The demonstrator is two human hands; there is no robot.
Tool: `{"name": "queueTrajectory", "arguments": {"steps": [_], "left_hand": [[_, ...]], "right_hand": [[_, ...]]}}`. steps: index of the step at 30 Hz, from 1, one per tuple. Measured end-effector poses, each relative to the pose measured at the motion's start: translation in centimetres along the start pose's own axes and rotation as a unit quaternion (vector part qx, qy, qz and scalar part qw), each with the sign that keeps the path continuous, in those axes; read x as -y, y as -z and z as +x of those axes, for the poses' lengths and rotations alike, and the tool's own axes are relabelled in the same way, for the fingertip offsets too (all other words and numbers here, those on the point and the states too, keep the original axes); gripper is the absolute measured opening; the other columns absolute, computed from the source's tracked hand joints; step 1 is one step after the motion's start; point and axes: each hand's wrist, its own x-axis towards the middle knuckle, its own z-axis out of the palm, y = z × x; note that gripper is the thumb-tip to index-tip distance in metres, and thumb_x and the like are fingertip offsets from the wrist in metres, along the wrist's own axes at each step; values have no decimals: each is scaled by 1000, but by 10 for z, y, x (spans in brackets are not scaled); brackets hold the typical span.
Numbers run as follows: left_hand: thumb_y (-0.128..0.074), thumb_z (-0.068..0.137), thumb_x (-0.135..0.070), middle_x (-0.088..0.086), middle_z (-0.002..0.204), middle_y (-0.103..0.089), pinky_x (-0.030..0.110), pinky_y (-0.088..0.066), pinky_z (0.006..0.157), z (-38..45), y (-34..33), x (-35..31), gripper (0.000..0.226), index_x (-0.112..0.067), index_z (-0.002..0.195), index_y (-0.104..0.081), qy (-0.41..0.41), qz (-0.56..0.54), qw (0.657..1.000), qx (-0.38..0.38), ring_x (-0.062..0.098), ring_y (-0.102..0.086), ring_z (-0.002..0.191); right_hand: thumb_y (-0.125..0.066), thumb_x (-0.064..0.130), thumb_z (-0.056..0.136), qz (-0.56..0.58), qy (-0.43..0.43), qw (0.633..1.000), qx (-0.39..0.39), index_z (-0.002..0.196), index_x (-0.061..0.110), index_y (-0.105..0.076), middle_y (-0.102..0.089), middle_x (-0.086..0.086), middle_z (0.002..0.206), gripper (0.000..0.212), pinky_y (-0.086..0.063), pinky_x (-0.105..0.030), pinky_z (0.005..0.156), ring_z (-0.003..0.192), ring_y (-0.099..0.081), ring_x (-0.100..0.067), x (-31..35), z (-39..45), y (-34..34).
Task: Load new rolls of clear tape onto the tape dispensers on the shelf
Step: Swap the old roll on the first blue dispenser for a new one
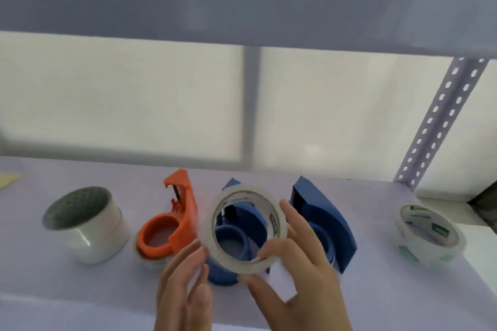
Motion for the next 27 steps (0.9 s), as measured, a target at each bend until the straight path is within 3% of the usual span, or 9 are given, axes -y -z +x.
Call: {"name": "queueTrajectory", "arguments": {"steps": [2,4,8,12,16,19,21,23,27], "left_hand": [[-64,56,-74,-2,133,-57,42,-46,101,-7,2,-20,82,-16,115,-64,4,-25,1000,9,14,-52,126],[-60,62,-60,-10,131,-57,35,-46,101,-22,2,-26,65,-22,114,-63,-16,-18,1000,-4,7,-51,125],[-60,65,-43,-8,129,-60,9,-45,93,-27,3,-26,44,-30,107,-62,50,-7,998,-23,2,-55,119],[-58,74,-29,-1,131,-59,-7,-41,73,-23,2,-27,39,-28,113,-59,106,-18,994,-19,-17,-53,107],[-54,91,-8,-5,123,-61,7,-45,71,-19,-3,-35,29,-22,117,-57,154,-41,987,-23,-11,-56,101],[-52,92,-7,-23,103,-57,15,-40,77,-17,-7,-36,28,-26,112,-53,185,-61,981,-24,-9,-51,91],[-51,92,-6,-22,99,-57,23,-39,87,-15,-6,-34,28,-26,112,-52,201,-67,977,-15,-6,-51,90],[-52,92,-6,-19,100,-59,27,-39,90,-14,-5,-34,28,-25,112,-53,217,-71,974,-7,-4,-53,92],[-58,88,-2,-8,108,-64,30,-43,91,-14,0,-36,27,-27,100,-60,242,-78,967,-21,8,-59,99]], "right_hand": [[-68,49,63,-10,3,1000,22,82,39,-52,-26,29,149,27,-27,5,93,124,-30,25,3,-1,-10],[-64,52,62,-32,6,999,25,83,40,-50,-26,38,144,27,-28,4,93,123,-30,24,6,-1,-17],[-61,55,63,-96,19,995,25,82,39,-49,-52,18,132,28,-47,-13,78,101,-63,-8,12,-1,-22],[-60,55,70,-169,28,983,68,79,34,-52,-69,9,115,24,-52,-30,85,113,-63,-22,12,-1,-25],[-75,49,64,-252,47,956,141,76,33,-56,-73,16,101,28,-42,-39,104,115,-63,-20,8,-1,-26],[-73,47,67,-302,30,930,205,80,34,-53,-71,21,93,27,-32,-58,106,122,-58,-18,10,3,-27],[-60,44,83,-291,15,919,267,107,32,-52,-65,17,117,28,-6,-65,111,141,-33,-19,17,11,-30],[-48,41,92,-284,26,914,289,131,33,-38,-53,12,136,40,15,-62,111,148,-11,-19,15,16,-33],[-50,36,92,-258,47,928,265,113,27,-59,-62,11,124,25,15,-52,112,145,-23,-15,4,15,-33]]}}
